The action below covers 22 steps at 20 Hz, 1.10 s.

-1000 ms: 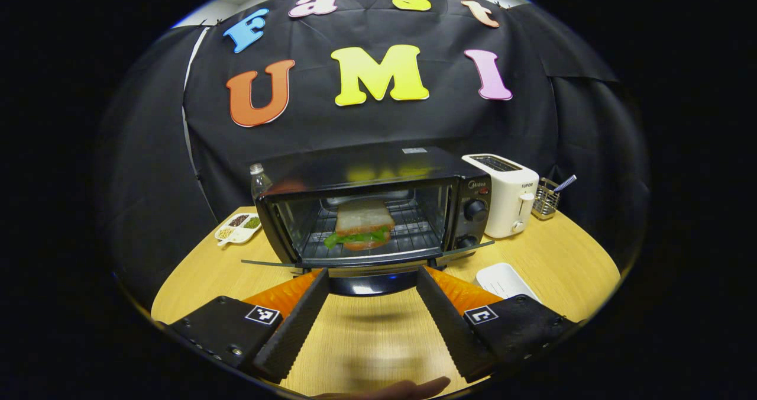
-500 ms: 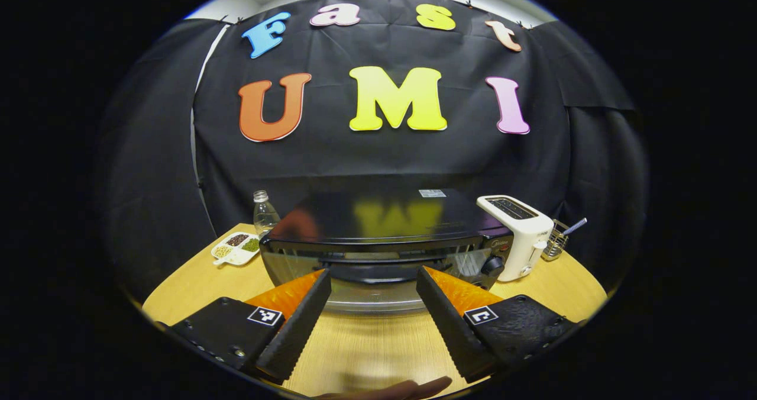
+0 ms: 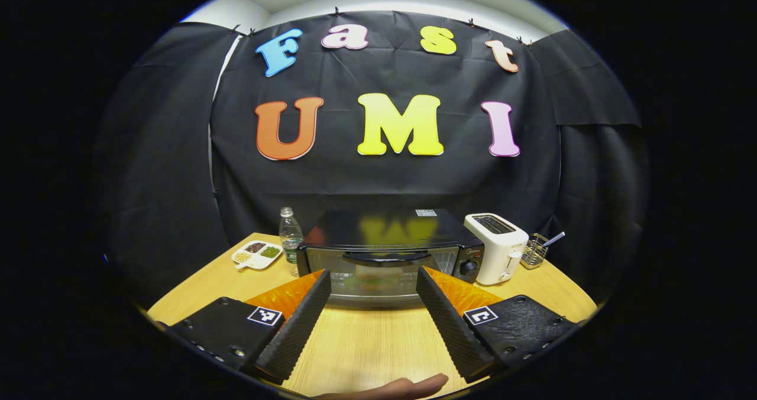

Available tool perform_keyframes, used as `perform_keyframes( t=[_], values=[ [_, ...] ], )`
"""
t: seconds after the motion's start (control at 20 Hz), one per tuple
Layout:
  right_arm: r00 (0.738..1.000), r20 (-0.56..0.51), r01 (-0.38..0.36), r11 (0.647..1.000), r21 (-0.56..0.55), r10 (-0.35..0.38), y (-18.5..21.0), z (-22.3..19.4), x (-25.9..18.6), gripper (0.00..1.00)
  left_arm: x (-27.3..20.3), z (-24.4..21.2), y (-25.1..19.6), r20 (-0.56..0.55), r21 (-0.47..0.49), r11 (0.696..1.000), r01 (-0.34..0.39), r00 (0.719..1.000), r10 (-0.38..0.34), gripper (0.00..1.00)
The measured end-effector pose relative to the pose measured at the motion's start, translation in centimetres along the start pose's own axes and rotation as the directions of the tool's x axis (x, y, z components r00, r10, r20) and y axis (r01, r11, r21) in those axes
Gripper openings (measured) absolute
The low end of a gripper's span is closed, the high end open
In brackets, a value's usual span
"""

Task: Open the electric oven with the left hand, put the food in, and close the electric oven.

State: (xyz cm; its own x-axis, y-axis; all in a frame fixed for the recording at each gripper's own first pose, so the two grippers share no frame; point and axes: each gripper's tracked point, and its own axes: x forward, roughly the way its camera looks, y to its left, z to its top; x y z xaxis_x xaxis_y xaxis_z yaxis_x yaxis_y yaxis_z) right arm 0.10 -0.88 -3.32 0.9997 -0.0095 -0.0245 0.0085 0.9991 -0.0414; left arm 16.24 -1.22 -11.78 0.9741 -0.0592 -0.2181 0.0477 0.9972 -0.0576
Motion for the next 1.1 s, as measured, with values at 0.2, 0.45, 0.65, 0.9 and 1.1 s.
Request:
perform_keyframes(
  t=[0.2,0.45,0.65,0.9,1.1],
  values=[
    [1.000,0.009,-0.012,0.999,0.031,0.012,0.2,-0.6,-0.7,0.90,-7.1,2.1,0.1,0.100,-0.019,1.000,-0.023,0.995,0.025,0.95],
    [1.000,0.009,-0.028,0.999,0.027,0.027,0.9,-1.9,-2.3,1.00,-15.5,3.8,0.9,0.222,-0.070,0.997,-0.034,0.974,0.049,0.95],
    [0.997,0.016,-0.072,0.997,0.019,0.072,2.5,-1.3,-3.7,1.00,-21.2,4.4,2.5,0.281,-0.026,0.994,-0.104,0.954,0.108,0.94],
    [0.996,0.013,-0.087,0.996,-0.010,0.087,3.2,-1.3,-4.8,1.00,-24.9,4.9,1.3,0.311,-0.062,0.997,-0.051,0.948,0.068,0.94],
    [0.996,-0.002,-0.087,0.996,-0.018,0.087,3.6,-1.5,-5.1,1.00,-25.3,4.3,0.9,0.285,-0.032,0.999,-0.034,0.958,0.042,0.94]
  ],
)
